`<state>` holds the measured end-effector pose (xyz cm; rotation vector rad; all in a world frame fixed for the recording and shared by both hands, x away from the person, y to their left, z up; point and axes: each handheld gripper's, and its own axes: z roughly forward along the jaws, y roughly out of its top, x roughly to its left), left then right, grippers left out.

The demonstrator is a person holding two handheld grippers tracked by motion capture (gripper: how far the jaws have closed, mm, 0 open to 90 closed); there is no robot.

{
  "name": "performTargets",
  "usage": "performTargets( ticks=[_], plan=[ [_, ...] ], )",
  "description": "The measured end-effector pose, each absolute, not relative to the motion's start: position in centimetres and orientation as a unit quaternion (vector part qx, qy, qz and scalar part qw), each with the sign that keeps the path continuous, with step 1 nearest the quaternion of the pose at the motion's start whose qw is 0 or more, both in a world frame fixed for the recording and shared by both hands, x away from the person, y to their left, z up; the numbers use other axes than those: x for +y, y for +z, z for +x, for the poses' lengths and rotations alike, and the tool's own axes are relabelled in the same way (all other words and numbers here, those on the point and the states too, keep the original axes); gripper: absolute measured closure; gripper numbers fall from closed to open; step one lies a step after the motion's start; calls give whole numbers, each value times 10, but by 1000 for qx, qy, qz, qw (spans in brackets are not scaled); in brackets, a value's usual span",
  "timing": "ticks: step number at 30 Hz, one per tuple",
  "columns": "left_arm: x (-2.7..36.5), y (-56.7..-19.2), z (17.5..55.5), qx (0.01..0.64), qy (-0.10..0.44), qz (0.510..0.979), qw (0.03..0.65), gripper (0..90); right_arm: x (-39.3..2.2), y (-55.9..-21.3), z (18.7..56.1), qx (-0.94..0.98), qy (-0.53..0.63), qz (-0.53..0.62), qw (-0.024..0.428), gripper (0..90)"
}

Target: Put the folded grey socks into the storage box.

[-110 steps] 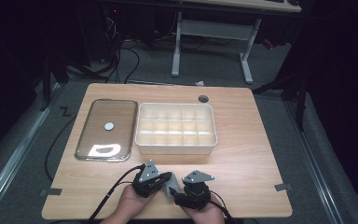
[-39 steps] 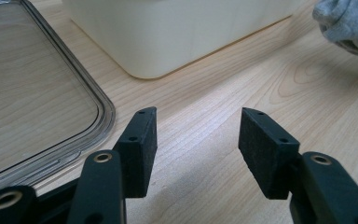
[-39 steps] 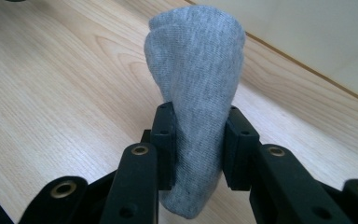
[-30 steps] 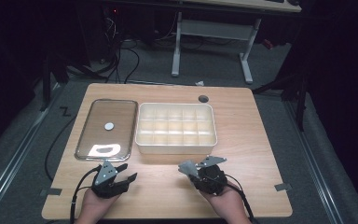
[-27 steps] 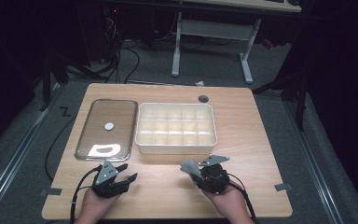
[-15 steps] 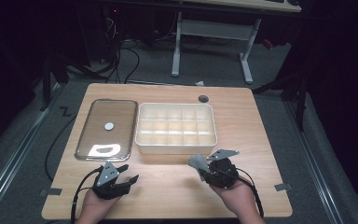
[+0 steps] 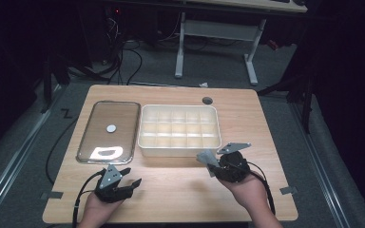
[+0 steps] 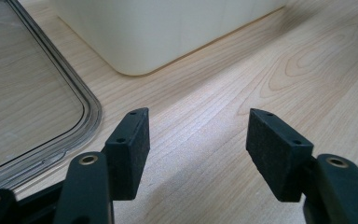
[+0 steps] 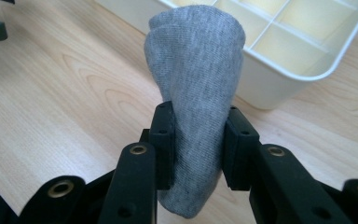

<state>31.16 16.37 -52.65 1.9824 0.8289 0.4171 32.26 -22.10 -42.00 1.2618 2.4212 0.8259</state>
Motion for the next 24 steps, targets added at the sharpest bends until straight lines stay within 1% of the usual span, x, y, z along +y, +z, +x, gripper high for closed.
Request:
performTargets(
  ticks=[5,11,21,22,24],
  plan=[
    [164,-527,312,337,168,805,458,401,-229,-411,334,836,284,449,139,703],
    [164,-527,313,337,168,805,458,402,-228,-400,352,842,257,451,146,705],
    [164,-528,314,338,167,806,456,402,-214,-388,399,858,201,455,128,706],
    [164,-528,314,338,167,806,457,403,-210,-387,409,863,184,454,123,707],
    [165,-527,314,338,170,805,458,403,-207,-387,415,865,174,455,122,706]
  ],
)
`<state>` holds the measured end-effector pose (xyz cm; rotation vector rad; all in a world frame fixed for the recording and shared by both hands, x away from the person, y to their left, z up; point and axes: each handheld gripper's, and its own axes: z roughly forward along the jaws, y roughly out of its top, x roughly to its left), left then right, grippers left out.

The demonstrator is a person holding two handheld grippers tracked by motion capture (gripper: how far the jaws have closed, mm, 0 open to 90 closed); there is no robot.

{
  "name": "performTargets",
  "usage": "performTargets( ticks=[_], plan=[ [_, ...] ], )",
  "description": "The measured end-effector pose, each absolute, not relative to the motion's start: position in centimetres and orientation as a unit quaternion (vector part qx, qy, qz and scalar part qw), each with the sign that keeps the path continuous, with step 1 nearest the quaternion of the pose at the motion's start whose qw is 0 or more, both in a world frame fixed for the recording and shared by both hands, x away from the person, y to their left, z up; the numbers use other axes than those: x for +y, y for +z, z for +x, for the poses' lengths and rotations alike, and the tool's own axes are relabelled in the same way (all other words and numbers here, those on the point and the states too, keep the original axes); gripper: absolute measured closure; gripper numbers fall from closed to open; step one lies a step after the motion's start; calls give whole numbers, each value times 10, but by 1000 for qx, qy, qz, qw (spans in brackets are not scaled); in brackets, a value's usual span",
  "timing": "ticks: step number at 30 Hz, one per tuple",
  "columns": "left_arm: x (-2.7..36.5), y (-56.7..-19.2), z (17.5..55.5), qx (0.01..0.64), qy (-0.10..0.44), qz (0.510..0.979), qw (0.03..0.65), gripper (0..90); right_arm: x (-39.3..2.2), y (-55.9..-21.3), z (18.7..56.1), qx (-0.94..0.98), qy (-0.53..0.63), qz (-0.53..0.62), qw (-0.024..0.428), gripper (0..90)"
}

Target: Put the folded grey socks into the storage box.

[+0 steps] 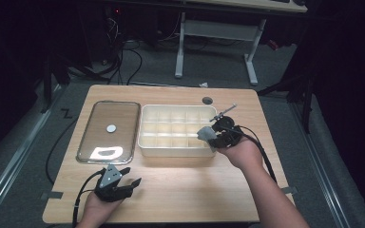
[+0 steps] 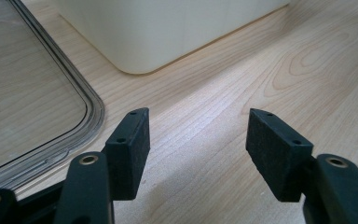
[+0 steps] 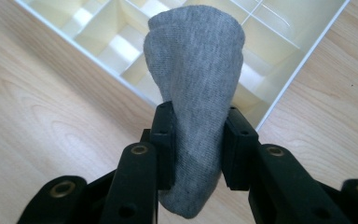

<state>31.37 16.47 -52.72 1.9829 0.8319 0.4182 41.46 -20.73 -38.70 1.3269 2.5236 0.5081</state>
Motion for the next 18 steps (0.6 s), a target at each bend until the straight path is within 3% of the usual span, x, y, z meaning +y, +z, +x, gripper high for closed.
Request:
performTargets(
  ticks=[7,18],
  plan=[
    [165,-527,314,334,169,806,458,403,-196,-401,447,875,97,462,109,707],
    [165,-527,314,335,168,806,459,402,-185,-419,465,881,17,463,99,716]
  ],
)
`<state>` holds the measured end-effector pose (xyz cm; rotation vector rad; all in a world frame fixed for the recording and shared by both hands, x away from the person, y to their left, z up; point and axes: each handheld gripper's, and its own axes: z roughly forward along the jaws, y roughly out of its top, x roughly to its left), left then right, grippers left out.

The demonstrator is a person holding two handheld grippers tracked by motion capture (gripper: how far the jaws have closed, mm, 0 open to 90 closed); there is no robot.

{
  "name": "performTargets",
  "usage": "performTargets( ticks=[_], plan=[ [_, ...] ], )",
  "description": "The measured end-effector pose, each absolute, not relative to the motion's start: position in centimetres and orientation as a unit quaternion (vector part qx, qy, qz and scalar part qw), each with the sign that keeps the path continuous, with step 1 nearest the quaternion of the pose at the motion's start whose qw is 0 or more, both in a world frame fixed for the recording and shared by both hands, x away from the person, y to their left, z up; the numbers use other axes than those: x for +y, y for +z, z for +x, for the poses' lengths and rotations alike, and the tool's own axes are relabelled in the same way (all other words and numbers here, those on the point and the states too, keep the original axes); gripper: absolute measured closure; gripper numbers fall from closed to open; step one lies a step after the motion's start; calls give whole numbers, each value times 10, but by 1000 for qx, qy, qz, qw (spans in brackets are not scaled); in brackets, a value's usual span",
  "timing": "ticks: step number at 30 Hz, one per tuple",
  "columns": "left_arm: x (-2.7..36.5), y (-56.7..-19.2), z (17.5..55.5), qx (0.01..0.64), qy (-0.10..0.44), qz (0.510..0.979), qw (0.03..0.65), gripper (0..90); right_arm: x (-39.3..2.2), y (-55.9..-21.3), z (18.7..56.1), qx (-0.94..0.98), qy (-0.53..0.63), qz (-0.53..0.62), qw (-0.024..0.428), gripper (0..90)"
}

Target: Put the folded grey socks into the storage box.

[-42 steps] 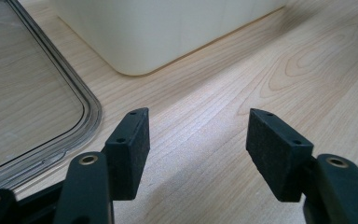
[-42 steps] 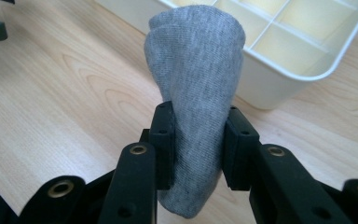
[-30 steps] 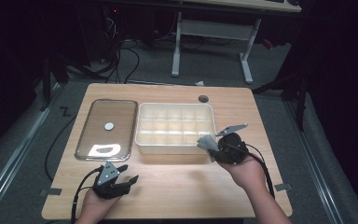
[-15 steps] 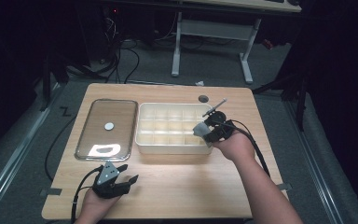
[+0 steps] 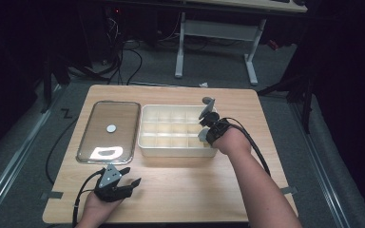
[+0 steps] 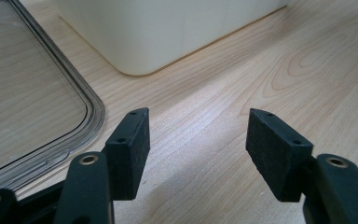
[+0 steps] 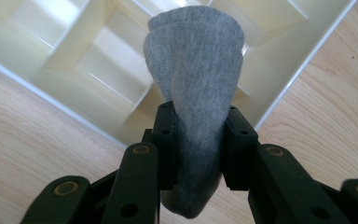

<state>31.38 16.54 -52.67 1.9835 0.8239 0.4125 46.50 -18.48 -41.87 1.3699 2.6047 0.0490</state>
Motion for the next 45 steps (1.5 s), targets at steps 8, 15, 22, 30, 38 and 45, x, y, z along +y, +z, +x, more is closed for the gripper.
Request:
performTargets(
  ticks=[8,15,22,30,38,45],
  plan=[
    [166,-527,314,337,169,804,460,402,-183,-433,474,878,-17,473,71,725],
    [166,-527,314,337,168,804,460,403,-184,-441,479,883,-23,466,54,730],
    [166,-527,314,337,167,805,460,403,-183,-447,480,882,-25,469,44,733],
    [166,-527,314,336,166,806,458,402,-185,-455,481,880,-22,472,36,733],
    [166,-527,313,335,167,805,460,403,-187,-461,482,879,-16,476,28,731],
    [165,-528,313,335,166,806,460,402,-187,-466,483,878,-19,478,22,727]
  ],
)
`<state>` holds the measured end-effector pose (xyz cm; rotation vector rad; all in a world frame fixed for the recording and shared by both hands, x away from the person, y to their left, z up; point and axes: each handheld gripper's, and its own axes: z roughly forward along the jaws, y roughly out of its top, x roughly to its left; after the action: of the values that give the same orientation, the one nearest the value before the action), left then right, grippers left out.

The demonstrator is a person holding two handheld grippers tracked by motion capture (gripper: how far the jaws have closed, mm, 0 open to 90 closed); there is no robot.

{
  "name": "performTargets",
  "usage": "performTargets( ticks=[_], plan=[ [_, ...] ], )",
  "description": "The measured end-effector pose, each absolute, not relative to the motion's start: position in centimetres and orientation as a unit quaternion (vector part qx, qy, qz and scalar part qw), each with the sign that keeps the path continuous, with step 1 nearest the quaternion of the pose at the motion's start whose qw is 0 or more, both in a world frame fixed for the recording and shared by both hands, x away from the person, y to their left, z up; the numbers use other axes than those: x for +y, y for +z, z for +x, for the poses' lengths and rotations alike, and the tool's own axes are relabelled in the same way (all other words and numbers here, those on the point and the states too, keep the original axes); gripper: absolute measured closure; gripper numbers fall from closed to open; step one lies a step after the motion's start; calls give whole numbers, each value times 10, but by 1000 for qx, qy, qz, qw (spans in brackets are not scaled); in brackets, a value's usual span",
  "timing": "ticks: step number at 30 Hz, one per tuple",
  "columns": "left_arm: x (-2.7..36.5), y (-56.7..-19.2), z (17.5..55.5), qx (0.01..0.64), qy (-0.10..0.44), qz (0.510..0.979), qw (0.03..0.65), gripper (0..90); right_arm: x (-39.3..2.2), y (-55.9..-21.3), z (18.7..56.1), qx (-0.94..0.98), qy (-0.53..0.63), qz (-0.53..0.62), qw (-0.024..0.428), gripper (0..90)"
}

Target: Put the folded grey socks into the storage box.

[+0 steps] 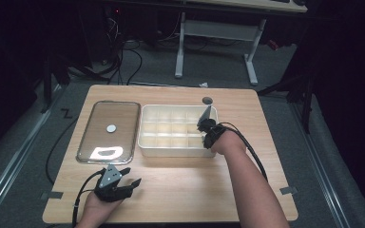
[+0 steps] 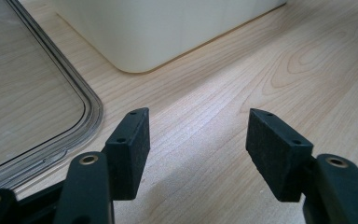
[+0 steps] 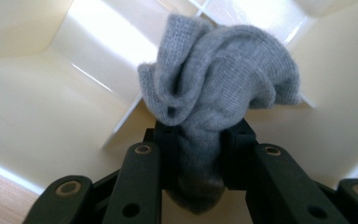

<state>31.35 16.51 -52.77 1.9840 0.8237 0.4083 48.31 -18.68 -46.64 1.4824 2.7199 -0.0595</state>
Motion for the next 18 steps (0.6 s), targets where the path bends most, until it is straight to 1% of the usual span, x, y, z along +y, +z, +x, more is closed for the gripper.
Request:
performTargets(
  ticks=[10,18],
  plan=[
    [165,-528,314,334,164,806,460,402,-186,-466,483,877,-21,480,24,713],
    [165,-528,314,335,162,806,460,403,-185,-464,484,877,-21,479,27,657]
  ],
)
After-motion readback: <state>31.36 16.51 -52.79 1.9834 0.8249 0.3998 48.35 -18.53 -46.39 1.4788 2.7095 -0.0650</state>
